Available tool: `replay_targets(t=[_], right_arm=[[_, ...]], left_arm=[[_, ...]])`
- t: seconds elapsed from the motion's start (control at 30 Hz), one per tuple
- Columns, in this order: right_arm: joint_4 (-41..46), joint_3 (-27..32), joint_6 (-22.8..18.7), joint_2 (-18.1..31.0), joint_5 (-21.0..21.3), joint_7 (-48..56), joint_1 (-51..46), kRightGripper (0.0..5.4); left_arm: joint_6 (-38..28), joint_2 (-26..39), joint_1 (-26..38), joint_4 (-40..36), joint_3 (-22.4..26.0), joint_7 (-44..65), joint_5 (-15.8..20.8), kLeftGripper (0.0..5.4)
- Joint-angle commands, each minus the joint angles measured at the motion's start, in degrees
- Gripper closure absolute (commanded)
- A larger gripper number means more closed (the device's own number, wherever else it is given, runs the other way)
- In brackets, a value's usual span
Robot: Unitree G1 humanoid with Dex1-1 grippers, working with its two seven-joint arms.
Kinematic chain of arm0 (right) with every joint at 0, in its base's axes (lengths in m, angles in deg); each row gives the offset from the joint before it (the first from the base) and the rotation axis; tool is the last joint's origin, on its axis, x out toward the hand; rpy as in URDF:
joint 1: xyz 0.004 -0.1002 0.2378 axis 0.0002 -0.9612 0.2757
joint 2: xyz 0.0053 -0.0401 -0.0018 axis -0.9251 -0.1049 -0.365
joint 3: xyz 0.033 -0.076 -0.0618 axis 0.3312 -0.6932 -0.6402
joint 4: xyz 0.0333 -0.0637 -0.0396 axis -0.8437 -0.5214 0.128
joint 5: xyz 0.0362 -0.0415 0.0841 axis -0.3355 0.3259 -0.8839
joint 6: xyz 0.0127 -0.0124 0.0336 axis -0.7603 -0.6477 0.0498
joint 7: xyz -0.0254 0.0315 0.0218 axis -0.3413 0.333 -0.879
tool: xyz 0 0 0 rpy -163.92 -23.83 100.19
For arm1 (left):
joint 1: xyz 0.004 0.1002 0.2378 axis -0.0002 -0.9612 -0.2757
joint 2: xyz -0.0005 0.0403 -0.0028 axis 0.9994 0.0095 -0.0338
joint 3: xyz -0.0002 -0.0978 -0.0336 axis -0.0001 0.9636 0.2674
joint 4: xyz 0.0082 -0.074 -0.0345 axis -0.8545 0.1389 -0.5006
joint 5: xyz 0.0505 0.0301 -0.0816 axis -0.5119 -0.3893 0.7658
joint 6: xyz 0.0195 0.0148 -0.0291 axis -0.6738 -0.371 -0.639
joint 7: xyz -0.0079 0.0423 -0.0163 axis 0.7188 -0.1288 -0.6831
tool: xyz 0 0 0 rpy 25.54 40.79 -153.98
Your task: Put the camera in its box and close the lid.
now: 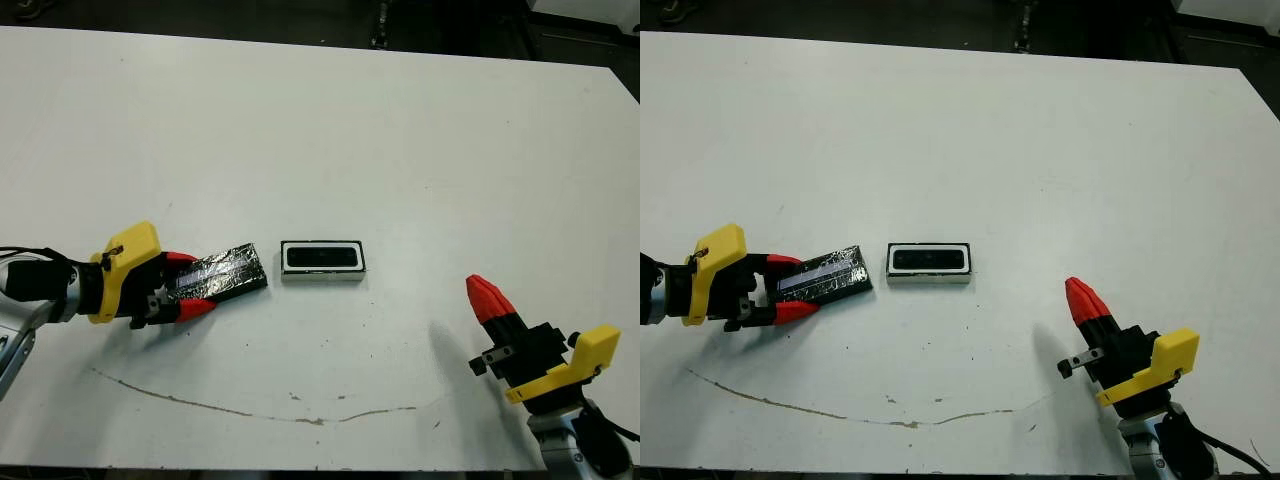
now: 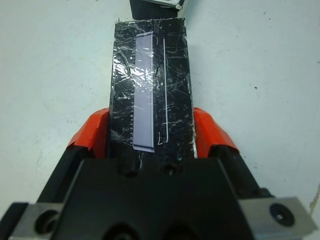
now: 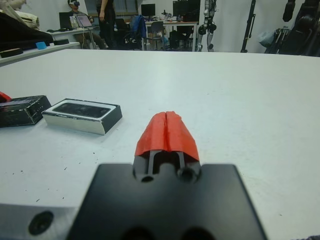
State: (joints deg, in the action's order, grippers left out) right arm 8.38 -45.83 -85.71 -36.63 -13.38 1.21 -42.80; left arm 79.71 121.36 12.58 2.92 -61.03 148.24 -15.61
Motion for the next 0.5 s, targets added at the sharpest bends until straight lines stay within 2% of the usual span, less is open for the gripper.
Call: replay_targets(t=[0.03, 0.3, 0.37, 0.5], right_arm=[[-0.7, 0.2, -0.6, 0.8, -0.8, 0.2, -0.1, 5.4], [-0.6, -0.2, -0.7, 0.9, -0.5, -0.1, -0.3, 5.4], [-0.3, -0.3, -1.3, 1.0, -0.8, -0.3, -0.4, 5.4], [-0.1, -0.3, -1.4, 1.1, -0.3, -0.6, -0.5, 5.4]], left_arm=[[-2.0, -1.0, -1.2, 1.3, 0.8, 0.8, 0.8, 2.23], [0.7, -1.4, 0.4, 3.8, 1.6, 3.6, 4.8, 2.23], [-0.6, -1.7, 1.5, 5.3, 1.9, 4.9, 5.3, 2.23], [2.3, -1.6, 5.6, 7.9, 1.8, 7.0, 6.8, 2.23]])
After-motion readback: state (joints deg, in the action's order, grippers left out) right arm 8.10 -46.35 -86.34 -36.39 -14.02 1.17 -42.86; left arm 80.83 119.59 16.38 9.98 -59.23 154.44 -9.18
